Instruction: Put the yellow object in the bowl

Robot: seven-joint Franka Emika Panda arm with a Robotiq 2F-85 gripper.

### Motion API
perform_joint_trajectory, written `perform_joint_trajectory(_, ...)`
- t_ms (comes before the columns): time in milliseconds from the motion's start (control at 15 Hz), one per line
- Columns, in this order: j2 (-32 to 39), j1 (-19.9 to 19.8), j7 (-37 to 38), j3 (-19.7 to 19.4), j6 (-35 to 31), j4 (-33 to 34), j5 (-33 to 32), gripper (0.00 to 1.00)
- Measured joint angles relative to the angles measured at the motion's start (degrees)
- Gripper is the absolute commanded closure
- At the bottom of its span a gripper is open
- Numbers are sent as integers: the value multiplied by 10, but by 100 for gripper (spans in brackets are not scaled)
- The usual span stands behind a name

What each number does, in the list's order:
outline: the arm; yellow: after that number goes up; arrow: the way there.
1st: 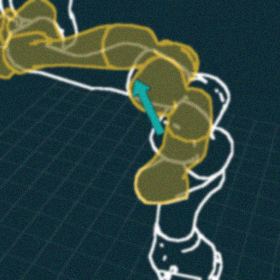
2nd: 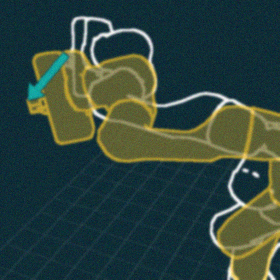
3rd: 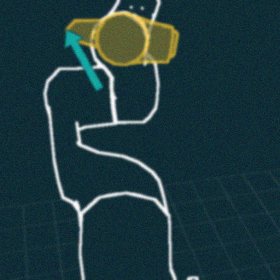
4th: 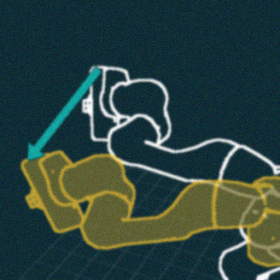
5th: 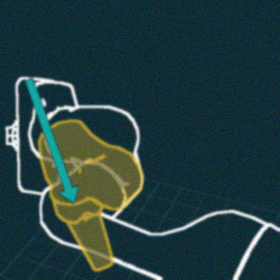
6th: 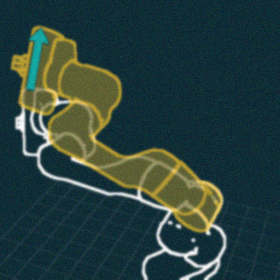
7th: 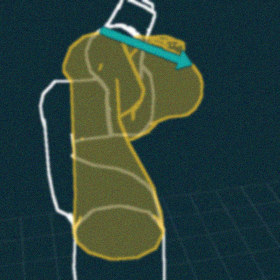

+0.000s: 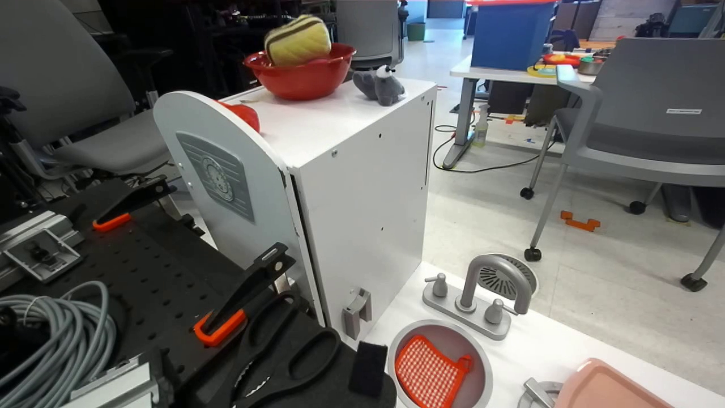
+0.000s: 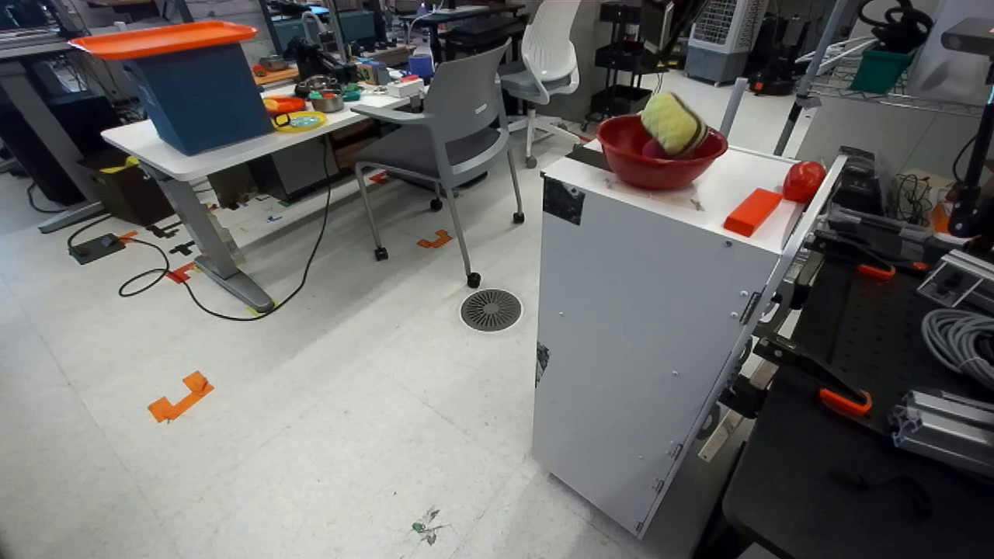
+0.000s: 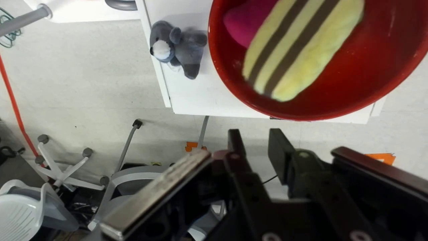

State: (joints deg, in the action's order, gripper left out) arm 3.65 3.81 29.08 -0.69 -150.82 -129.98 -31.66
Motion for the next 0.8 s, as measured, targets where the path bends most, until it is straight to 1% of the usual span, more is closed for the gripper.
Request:
perform_joint_trajectory(133,0,0,0,0,0,-2,-7,27)
perform_joint_trajectory(333,-1,0,1,0,0,-3,-11,4)
perform_joint_trajectory(467,-4,0,4,-1,0,-5,-11,0)
perform_joint_trajectory(800,-46,0,14,0,0,-32,-15,0)
